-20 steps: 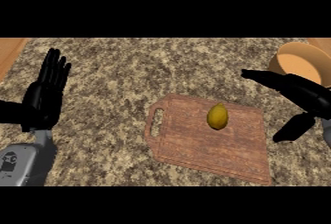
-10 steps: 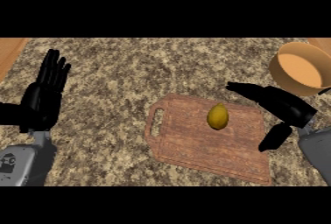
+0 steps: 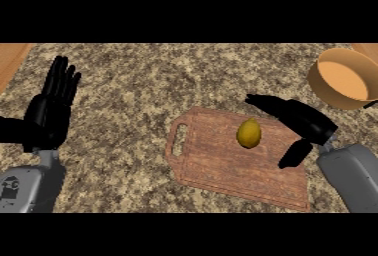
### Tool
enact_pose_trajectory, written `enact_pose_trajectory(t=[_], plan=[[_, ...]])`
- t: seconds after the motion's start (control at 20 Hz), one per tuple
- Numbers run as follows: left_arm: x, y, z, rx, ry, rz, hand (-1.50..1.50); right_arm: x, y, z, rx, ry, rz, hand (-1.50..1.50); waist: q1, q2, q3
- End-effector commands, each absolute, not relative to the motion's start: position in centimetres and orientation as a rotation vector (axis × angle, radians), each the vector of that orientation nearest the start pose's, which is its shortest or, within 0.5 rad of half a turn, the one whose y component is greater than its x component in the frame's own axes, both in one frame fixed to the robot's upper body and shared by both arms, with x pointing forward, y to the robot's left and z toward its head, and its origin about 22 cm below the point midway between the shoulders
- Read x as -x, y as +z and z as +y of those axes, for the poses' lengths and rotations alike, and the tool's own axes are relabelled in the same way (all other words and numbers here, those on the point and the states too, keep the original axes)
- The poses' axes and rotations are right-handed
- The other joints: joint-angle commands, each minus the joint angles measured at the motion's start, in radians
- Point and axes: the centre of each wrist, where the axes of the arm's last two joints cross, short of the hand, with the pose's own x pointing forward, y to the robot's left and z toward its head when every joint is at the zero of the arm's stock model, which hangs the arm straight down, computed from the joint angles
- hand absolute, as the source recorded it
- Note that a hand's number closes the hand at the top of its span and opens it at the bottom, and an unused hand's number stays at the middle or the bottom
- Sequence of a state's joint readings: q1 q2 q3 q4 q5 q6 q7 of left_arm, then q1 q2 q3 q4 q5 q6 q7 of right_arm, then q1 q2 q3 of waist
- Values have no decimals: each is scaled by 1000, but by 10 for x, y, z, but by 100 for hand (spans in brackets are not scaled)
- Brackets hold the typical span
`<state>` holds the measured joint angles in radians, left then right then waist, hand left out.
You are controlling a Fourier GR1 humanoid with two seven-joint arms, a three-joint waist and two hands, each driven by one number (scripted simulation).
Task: Pick the lemon from the cutting board and place it in the pot
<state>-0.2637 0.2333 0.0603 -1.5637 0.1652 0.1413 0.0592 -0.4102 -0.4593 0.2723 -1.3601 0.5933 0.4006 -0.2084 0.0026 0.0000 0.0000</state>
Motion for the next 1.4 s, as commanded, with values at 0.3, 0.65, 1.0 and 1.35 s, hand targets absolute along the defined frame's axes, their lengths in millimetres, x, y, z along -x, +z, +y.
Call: enact_pose_trajectory(t=[0.3,0.65,1.0,1.35], plan=[[-300,62,267,-107,47,-1764,0,-341,57,-222,390,1451,-1402,-150,1,1,0],[-306,87,287,-123,50,-1774,0,-338,18,-206,349,1471,-1426,-150,1,1,0],[-301,88,261,-119,40,-1771,0,-349,-12,-186,300,1481,-1429,-150,11,3,1],[-292,84,268,-121,45,-1759,0,-339,-6,-188,281,1596,-1579,150,4,-1,0]])
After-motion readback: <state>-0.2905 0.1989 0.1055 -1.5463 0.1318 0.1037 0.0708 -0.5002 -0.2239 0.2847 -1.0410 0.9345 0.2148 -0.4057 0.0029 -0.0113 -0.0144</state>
